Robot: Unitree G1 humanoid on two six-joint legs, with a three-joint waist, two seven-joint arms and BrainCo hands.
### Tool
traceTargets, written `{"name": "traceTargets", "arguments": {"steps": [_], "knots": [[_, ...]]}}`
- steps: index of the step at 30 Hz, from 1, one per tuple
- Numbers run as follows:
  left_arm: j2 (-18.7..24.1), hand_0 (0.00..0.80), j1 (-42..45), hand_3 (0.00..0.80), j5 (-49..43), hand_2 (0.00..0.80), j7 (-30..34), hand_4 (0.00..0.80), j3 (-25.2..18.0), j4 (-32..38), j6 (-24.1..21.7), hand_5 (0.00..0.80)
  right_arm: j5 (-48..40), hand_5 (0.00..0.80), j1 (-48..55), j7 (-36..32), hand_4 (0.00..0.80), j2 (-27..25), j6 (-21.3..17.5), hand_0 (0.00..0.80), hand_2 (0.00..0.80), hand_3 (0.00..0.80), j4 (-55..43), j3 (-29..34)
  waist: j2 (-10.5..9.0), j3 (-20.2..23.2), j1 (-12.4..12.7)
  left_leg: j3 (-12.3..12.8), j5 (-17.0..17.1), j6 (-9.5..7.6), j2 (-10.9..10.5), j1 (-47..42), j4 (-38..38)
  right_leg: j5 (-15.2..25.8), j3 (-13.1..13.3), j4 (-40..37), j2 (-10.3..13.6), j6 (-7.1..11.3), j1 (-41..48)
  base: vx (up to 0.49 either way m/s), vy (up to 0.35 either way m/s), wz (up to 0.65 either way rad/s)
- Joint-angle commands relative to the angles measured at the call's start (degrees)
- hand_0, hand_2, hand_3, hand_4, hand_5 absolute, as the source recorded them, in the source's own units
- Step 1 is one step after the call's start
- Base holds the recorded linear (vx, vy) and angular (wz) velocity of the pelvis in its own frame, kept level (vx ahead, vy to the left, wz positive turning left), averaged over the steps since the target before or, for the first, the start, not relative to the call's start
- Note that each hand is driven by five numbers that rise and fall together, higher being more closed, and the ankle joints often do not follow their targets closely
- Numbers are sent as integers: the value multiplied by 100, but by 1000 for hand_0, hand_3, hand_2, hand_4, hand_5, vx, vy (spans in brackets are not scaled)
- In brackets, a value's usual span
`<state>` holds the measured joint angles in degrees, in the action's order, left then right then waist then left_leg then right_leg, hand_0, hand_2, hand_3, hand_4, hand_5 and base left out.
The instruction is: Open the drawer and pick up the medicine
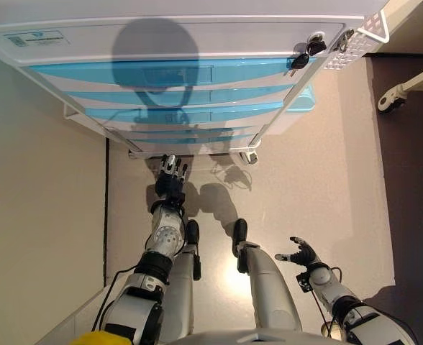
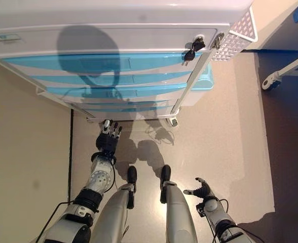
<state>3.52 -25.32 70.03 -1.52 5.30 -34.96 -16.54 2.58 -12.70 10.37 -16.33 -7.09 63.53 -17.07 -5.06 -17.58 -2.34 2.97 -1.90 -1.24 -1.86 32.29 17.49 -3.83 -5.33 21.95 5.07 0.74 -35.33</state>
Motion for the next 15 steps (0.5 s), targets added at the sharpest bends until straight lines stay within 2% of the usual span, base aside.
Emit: {"name": "traceTargets", "arguments": {"steps": [1,5,6,11,15], "knots": [[18,0,-274,0,319,0,257,0,-187,76,-222,0,-132,0,302,-3,0,-150,-153,0,0,0,11,-304,30,472,-44,131,-247,-243,-177,302,255,346,0,-32,-19,229,-69,25,-1,-8],[76,0,-470,0,515,0,426,0,-182,82,-150,0,-127,0,325,-72,0,-208,-184,0,0,0,-4,-331,39,547,-119,146,-293,-235,-152,369,284,351,39,-37,-51,231,-144,53,4,-8],[124,0,-515,0,528,0,529,0,-114,88,-96,0,-97,0,349,-108,0,-237,-189,0,0,0,-3,-351,68,601,-136,87,-480,-197,-139,314,299,204,78,-11,-91,275,-117,112,1,-4],[249,0,-584,0,479,0,745,0,78,257,-40,0,-78,0,339,-208,0,-267,-217,0,0,0,5,-383,110,669,-174,93,-451,-187,-123,354,234,274,95,-84,-111,288,-188,17,-2,-9],[354,0,-563,0,447,0,1026,0,316,680,6,0,-91,0,343,-307,0,-288,-261,0,0,0,-10,-393,134,694,-172,103,-403,-180,-125,342,147,343,92,-152,-120,300,-213,-3,-2,-2]]}}
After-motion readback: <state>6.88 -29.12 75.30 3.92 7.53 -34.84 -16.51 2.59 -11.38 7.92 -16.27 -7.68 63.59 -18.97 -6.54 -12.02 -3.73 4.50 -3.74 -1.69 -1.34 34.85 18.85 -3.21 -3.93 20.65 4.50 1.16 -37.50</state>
